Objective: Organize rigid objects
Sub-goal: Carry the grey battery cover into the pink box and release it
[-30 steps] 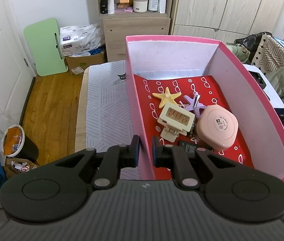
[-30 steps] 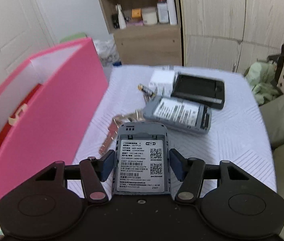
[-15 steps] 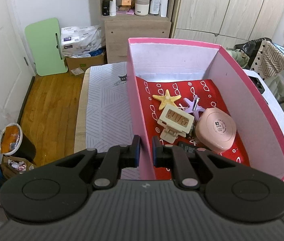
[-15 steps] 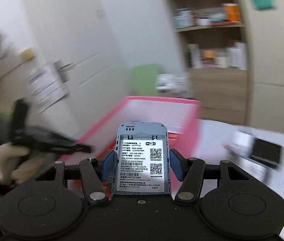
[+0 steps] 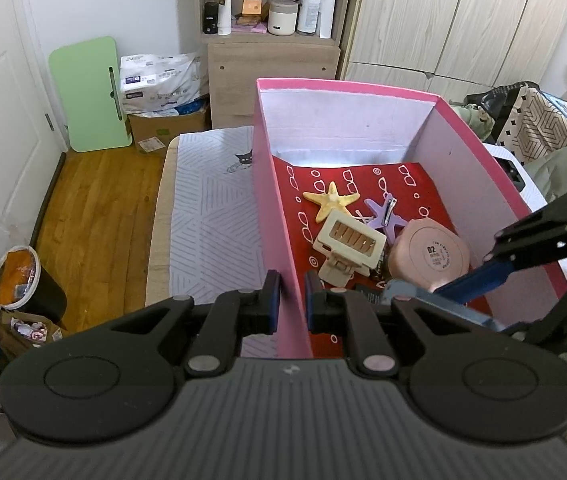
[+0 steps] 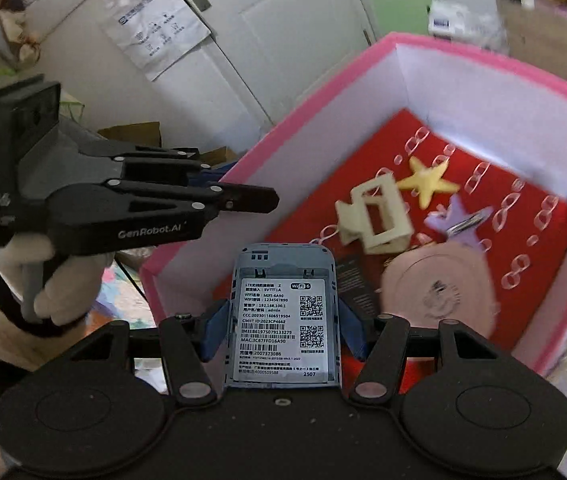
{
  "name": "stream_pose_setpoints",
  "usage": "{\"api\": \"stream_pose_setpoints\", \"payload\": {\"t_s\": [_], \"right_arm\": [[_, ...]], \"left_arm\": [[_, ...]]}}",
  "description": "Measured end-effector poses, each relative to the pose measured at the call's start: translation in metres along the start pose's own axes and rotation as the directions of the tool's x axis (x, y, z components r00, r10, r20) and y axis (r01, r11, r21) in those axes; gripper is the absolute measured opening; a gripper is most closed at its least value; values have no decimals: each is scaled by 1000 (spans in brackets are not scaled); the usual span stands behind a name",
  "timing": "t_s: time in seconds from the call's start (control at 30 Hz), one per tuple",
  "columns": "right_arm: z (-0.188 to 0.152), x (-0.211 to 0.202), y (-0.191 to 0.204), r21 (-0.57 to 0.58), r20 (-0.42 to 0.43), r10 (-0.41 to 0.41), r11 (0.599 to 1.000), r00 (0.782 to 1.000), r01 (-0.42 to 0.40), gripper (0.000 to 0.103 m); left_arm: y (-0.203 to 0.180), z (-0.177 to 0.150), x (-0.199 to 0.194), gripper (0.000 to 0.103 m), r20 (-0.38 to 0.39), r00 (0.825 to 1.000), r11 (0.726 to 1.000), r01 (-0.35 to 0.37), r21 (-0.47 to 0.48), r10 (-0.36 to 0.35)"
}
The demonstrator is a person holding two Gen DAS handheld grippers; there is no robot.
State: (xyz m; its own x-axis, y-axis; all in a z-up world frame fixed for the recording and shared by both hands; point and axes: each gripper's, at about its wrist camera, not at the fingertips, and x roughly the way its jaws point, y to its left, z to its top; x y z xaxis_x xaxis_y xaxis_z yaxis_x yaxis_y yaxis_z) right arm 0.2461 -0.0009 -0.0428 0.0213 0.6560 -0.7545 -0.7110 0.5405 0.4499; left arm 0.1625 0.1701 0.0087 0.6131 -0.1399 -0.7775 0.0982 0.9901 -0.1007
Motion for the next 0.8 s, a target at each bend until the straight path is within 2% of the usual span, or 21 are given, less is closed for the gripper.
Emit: {"api": "stream_pose_setpoints", "payload": {"t_s": [0.17, 0.27, 0.43, 0.53, 0.63, 0.8], "right_arm": [[-1, 9, 2, -2, -27, -32, 999, 999, 32, 64], [-2, 11, 0, 50, -27, -111, 992, 993, 112, 64], [-4, 15, -6, 56, -53, -115, 991, 992, 118, 64], [-4, 16, -4, 17, -60, -139, 990, 988, 141, 64], [-7, 16, 5, -79, -36, -205, 976, 978, 202, 64], [-4, 18, 4, -181, -21, -332, 929, 943, 323, 64]], "left_arm": [[1, 2, 2, 12, -3, 1000, 1000, 6, -7, -6], [3, 1, 3, 13, -5, 1000, 1000, 11, -18, -12], [1, 1, 4, 13, -3, 1000, 1000, 8, -16, -8], [2, 2, 4, 13, -4, 1000, 1000, 8, -16, -8], [2, 2, 4, 13, -5, 1000, 1000, 11, -20, -11], [3, 3, 5, 13, -8, 1000, 1000, 13, -19, -13]]}}
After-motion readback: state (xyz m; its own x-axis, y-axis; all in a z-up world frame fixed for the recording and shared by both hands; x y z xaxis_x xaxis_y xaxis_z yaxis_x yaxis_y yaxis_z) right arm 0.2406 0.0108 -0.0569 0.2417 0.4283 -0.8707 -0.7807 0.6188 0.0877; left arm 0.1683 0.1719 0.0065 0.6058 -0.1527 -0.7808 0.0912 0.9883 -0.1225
